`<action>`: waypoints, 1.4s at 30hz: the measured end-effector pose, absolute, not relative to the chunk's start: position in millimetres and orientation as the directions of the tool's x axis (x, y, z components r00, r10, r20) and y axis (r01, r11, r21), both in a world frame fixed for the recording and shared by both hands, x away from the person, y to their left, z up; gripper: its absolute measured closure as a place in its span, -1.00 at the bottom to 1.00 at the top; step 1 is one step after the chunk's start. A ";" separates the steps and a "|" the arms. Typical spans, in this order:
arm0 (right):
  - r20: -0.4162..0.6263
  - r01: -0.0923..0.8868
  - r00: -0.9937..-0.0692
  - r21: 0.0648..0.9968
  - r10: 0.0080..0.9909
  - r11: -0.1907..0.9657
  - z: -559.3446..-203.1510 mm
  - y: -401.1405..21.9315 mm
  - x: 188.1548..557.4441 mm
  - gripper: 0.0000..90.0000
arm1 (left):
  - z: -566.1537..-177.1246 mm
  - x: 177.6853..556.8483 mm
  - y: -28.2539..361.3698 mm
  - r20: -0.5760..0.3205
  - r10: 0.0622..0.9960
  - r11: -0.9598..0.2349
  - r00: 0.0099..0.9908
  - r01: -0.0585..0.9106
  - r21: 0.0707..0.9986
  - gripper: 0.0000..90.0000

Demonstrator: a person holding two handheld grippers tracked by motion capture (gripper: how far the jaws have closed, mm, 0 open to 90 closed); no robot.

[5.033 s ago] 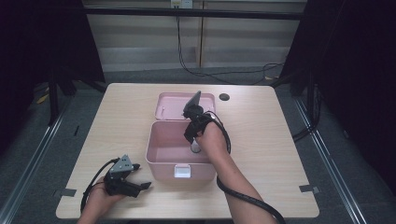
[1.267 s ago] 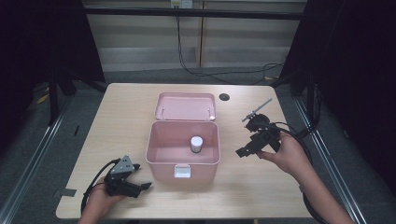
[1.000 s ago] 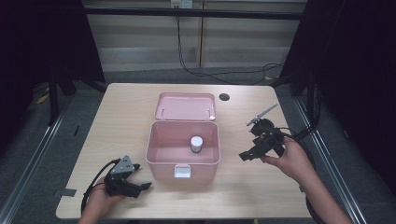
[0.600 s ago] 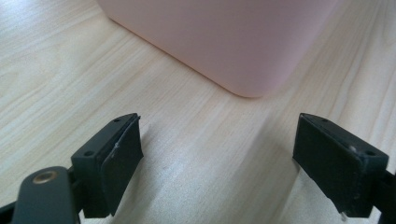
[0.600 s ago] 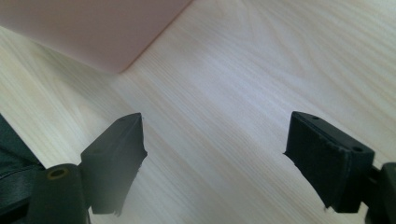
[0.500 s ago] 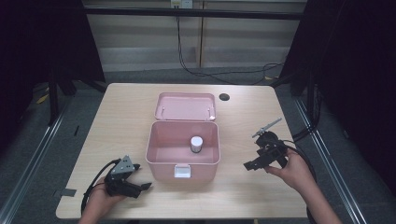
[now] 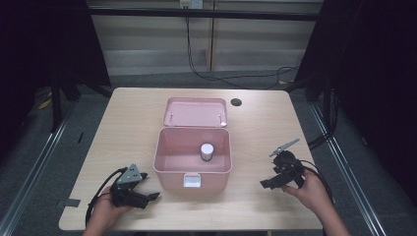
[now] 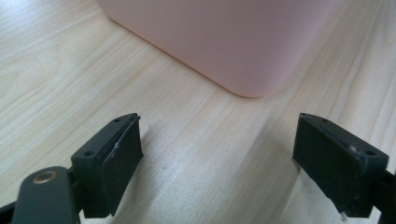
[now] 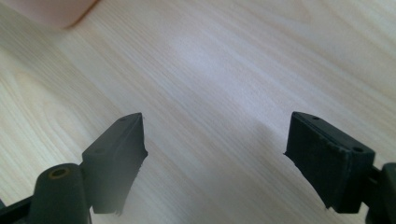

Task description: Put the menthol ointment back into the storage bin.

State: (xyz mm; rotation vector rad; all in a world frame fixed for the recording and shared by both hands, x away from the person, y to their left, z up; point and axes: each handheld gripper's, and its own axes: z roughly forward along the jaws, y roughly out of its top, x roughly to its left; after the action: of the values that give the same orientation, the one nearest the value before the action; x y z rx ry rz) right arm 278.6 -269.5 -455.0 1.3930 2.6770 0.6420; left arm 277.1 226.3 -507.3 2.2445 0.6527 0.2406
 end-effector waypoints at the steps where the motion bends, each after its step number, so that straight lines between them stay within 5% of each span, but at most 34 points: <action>1: 0.141 0.771 -0.590 0.388 0.795 0.504 -457.5 -270.9 277.6 -0.57 | -507.4 277.0 226.2 -0.033 0.526 -0.570 0.850 0.381 0.728 -0.67; 25: 0.031 0.653 -0.652 0.529 0.757 0.541 -491.2 -290.1 258.4 -0.68 | -507.5 277.0 226.1 -0.028 0.521 -0.575 0.853 0.375 0.727 -0.67; 42: 0.025 0.562 -0.655 0.683 0.755 0.466 -506.8 -300.8 244.4 -0.79 | -507.3 277.2 226.3 -0.021 0.519 -0.579 0.854 0.370 0.726 -0.67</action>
State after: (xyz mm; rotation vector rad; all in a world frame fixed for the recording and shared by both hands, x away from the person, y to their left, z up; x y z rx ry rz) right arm 244.4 -300.8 -506.8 1.1255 2.4367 0.9779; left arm 277.2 226.3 -507.3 2.2517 0.6420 0.2481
